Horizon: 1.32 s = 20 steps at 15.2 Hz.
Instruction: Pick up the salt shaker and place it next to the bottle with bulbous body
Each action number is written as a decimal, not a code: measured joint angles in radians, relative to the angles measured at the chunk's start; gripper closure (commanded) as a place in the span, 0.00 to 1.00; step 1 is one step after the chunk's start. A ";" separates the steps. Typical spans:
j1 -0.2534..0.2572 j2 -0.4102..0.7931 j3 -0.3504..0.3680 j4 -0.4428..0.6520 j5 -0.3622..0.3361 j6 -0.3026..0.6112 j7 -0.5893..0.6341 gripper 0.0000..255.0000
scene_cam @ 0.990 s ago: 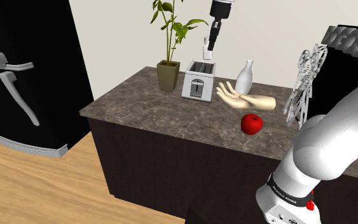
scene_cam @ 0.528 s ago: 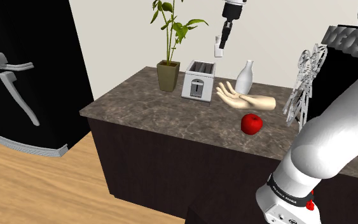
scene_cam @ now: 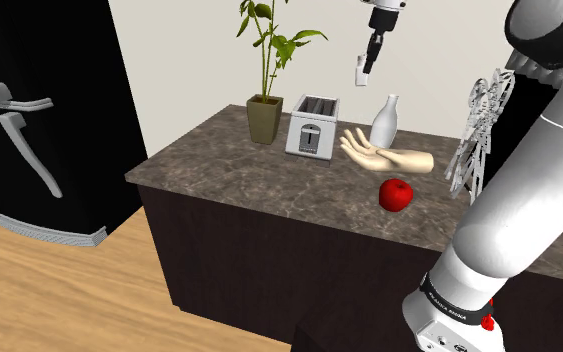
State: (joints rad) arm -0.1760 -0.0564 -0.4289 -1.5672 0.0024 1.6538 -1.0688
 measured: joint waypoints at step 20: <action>-0.351 0.527 -0.123 0.599 0.317 -0.151 -0.369 1.00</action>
State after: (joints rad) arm -0.5269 0.4710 -0.5517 -0.9686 0.3195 1.5027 -1.4374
